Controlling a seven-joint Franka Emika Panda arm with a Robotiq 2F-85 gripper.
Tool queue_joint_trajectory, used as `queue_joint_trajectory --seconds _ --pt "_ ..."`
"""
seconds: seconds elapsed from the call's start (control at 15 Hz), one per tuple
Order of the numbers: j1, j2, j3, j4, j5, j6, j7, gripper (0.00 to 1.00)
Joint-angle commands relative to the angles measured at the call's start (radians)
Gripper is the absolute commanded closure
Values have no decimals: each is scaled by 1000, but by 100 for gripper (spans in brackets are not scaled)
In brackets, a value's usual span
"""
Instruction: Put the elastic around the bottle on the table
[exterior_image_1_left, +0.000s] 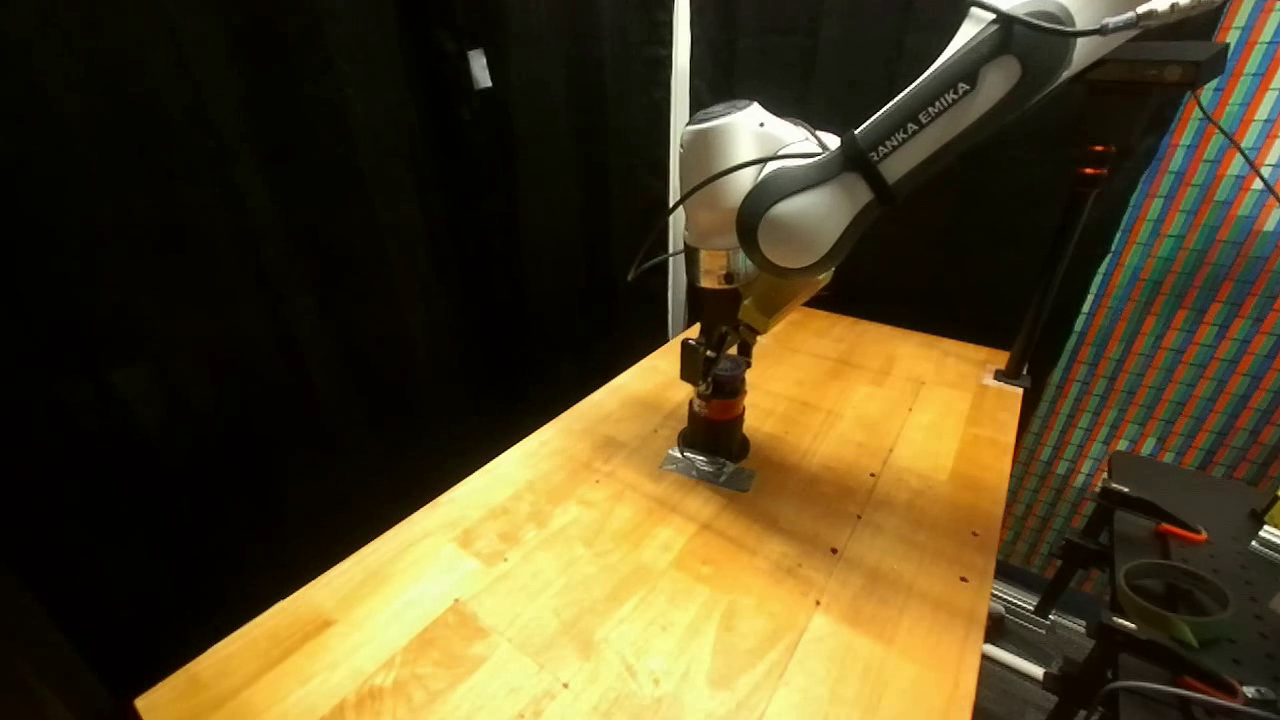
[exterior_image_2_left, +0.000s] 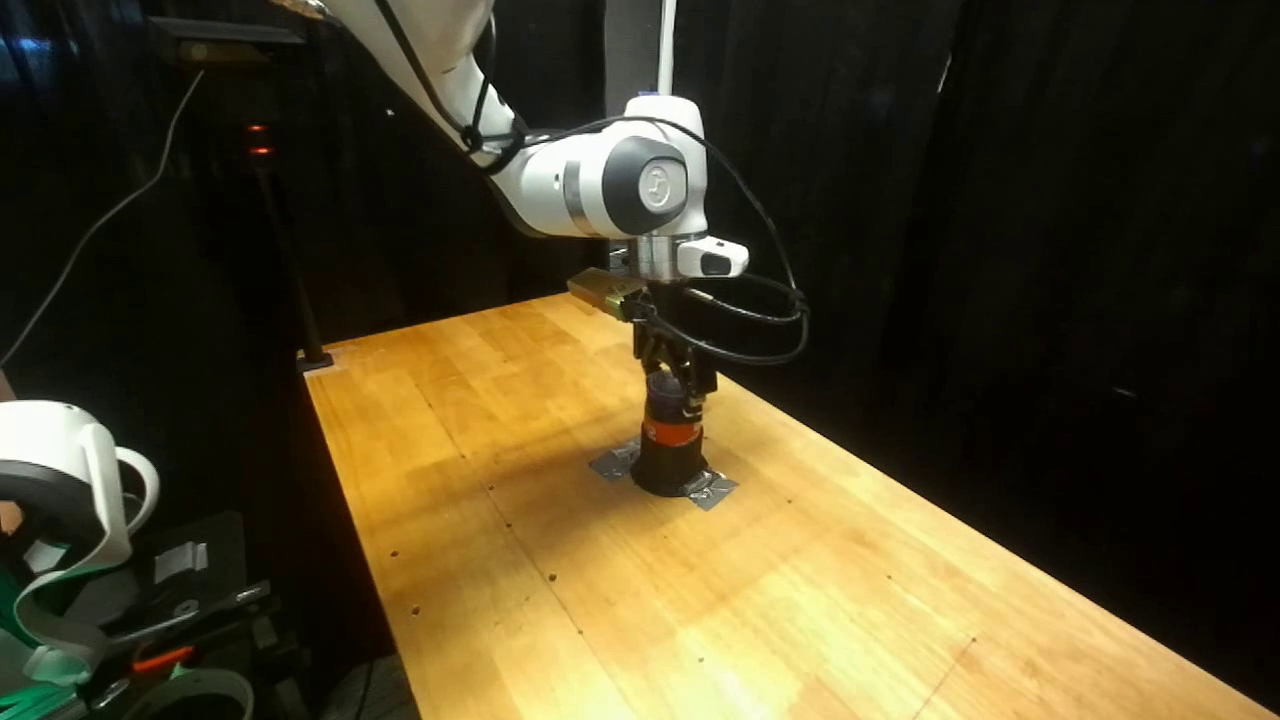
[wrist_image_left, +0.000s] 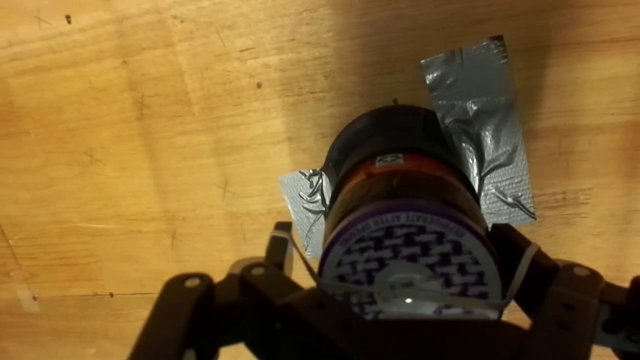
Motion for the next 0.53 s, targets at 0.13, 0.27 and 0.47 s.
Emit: queue_joint_trajectory --seconds 0.13,0.27,0.47 --pt "-7 -117 6 -159 14 6 -19 0" --pt "-10 -137 8 -199 14 10 -20 0" --pt "-8 -172 8 -257 9 21 -12 34"
